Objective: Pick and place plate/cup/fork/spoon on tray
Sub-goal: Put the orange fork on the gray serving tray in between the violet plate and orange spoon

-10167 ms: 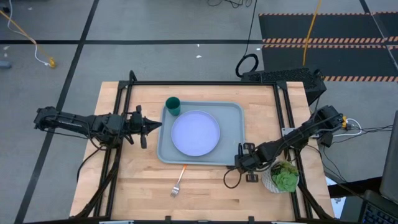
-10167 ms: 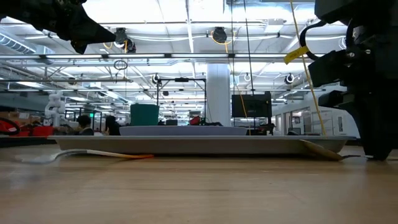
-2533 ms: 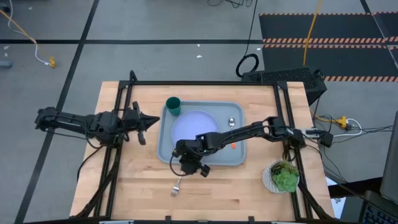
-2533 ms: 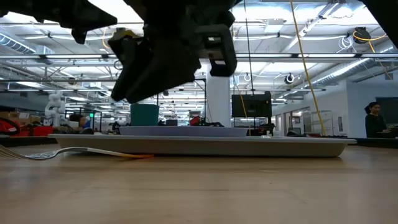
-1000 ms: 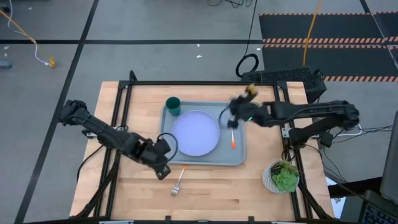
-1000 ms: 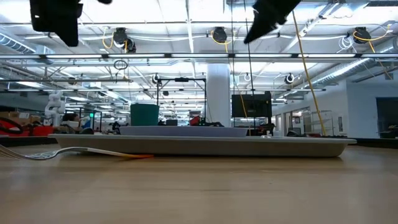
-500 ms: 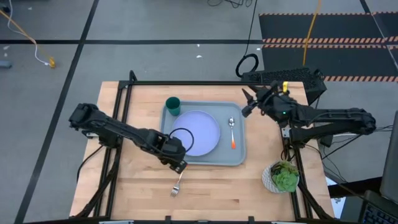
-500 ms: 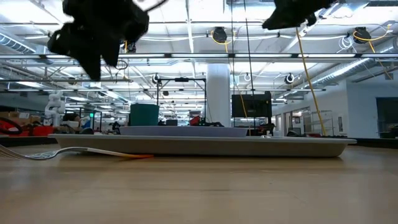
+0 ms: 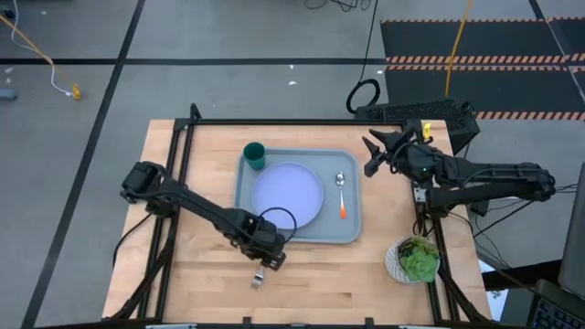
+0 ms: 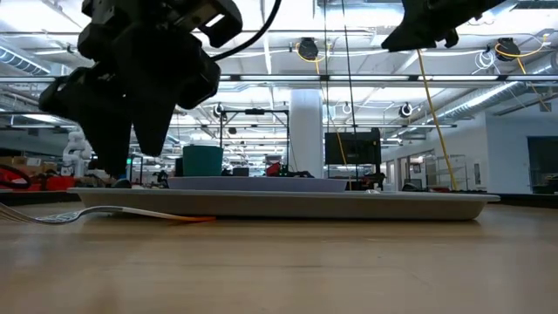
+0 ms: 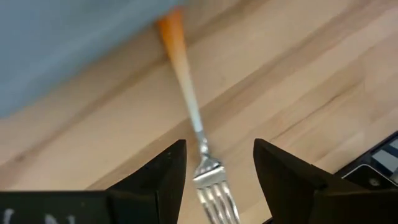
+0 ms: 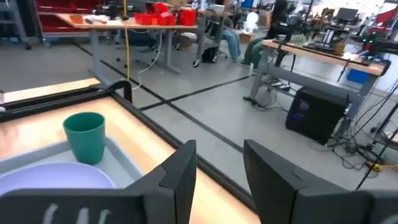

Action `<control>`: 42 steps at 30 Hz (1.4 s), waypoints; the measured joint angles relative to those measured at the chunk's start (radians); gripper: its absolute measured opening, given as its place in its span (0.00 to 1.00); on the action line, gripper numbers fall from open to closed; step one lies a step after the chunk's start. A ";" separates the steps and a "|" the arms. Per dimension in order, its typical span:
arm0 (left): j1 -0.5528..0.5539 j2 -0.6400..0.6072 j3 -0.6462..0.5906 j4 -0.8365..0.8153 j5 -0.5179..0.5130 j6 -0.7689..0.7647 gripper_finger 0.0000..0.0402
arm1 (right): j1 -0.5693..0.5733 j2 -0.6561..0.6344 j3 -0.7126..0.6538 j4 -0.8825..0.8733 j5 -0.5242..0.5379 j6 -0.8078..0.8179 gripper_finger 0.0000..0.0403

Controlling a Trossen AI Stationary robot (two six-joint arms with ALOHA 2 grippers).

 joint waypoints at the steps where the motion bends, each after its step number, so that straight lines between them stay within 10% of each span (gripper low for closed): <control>1: -0.008 0.012 0.000 0.014 0.000 -0.011 0.47 | 0.000 0.000 0.000 -0.008 -0.010 0.005 0.32; 16: -0.047 0.101 0.000 0.098 -0.023 -0.108 0.46 | 0.000 0.000 0.000 -0.033 -0.166 0.020 0.32; 31: -0.073 0.092 0.000 0.134 0.038 -0.115 0.02 | 0.000 0.000 0.000 -0.034 -0.181 0.016 0.32; 42: -0.094 0.092 0.000 0.219 0.055 -0.142 0.01 | 0.000 0.000 0.000 -0.034 -0.181 0.015 0.32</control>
